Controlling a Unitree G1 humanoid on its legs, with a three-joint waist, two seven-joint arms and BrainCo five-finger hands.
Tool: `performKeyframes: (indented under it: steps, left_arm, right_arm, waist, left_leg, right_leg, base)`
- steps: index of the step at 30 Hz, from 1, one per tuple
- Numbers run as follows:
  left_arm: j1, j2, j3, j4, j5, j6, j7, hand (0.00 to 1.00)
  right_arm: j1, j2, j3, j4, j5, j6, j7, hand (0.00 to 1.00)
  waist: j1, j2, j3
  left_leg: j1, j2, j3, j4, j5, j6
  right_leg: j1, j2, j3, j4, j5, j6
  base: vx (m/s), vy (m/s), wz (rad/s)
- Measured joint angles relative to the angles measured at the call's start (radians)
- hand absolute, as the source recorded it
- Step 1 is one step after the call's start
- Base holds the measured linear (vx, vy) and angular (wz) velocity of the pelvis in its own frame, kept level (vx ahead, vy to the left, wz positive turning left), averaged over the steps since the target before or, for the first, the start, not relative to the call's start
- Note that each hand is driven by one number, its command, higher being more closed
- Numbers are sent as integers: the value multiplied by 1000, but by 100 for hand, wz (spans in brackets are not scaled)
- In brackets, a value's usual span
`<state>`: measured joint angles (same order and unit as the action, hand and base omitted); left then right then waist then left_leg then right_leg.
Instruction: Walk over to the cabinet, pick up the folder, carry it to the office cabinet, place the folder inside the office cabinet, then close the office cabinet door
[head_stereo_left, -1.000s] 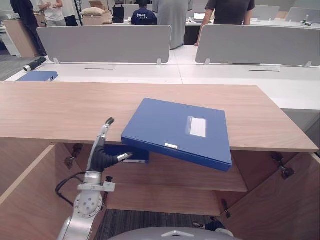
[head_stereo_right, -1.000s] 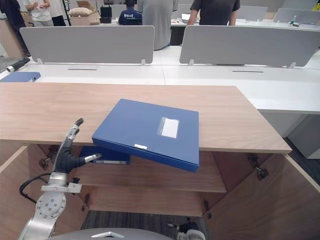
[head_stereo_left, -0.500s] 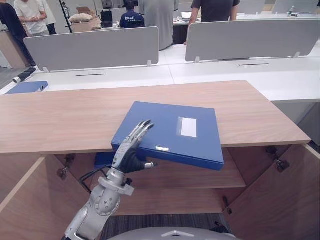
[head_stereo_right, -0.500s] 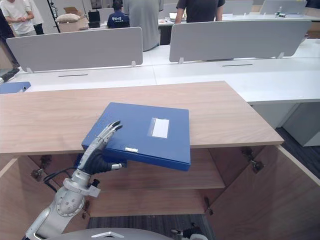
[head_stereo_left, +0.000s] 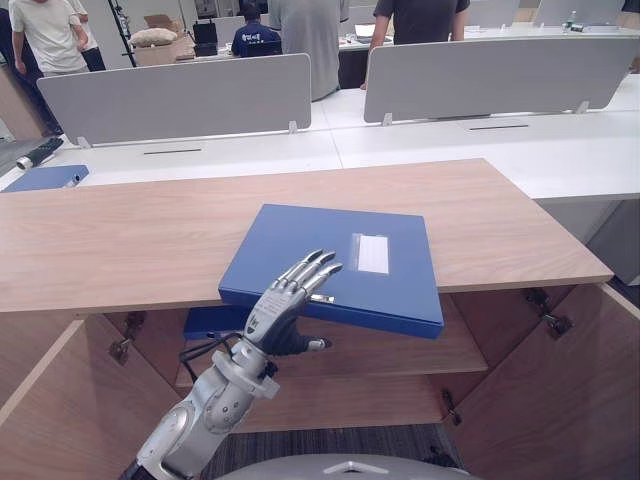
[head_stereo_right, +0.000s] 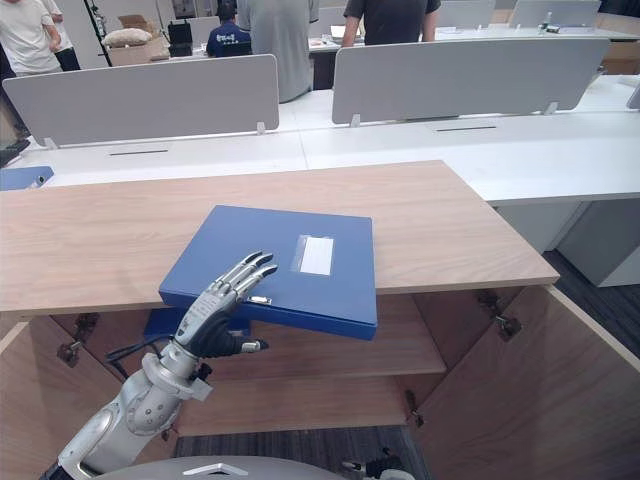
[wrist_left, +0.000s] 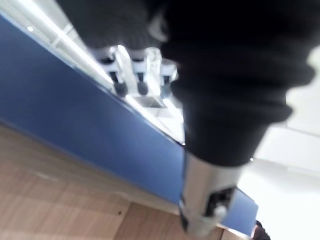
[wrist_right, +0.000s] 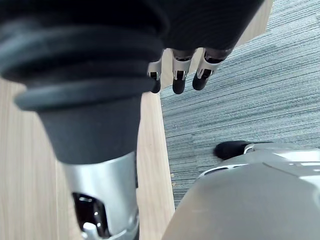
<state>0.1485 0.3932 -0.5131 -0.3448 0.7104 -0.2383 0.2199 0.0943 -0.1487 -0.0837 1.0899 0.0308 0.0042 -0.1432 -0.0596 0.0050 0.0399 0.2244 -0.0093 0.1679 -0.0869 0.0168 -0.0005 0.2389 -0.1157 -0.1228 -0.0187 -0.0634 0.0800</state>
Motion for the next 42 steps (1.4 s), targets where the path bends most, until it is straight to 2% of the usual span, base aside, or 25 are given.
performKeyframes:
  steps: [6, 16, 25, 26, 34, 42]
  left_arm:
    - [0, -11, 0, 4, 24, 14, 35, 0]
    - [-1, -23, 0, 7, 41, 24, 38, 0]
    - [-50, -61, 0, 99, 138, 49, 45, 0]
    - [-58, -61, 0, 102, 156, 55, 50, 100]
    - [-106, -102, 2, 173, 238, 79, 66, 100]
    - [-119, -115, 12, 202, 256, 79, 85, 100]
  right_arm:
    - [0, 0, -3, 4, 0, 0, 0, 0]
    - [1, 3, -16, 22, 1, 0, 0, 0]
    - [1, 4, -18, 23, 2, 1, 0, 0]
    - [2, 4, -18, 24, 2, 2, 0, 0]
    - [8, 11, -45, 24, 2, 5, 0, 0]
    - [9, 15, -57, 23, 3, 15, 1, 0]
  waist:
    - [0, -1, -7]
    - [-1, -3, -8]
    - [-2, -4, -10]
    - [-4, -4, -10]
    - [-7, -4, -39]
    - [-22, -4, -39]
  left_leg:
    - [-15, 0, 0, 0, 0, 0]
    - [-15, -1, 0, 0, 0, 0]
    - [-15, -1, 2, -1, 0, 0]
    - [-16, -1, 2, -1, 0, 0]
    - [-31, -1, 5, 0, 0, 0]
    - [-31, -1, 11, -1, 0, 0]
  right_leg:
    - [-15, 0, 1, 1, 1, -1]
    - [-14, 0, 0, -1, 2, -1]
    - [-15, 0, 3, -2, 2, -1]
    - [-16, 0, 3, -2, 2, -1]
    - [-31, 0, 6, -8, 8, 0]
    - [-32, 0, 12, -12, 12, -1]
  base:
    - [0, 0, 0]
    - [0, 0, 0]
    - [0, 0, 0]
    - [0, 0, 0]
    - [0, 0, 0]
    - [0, 0, -1]
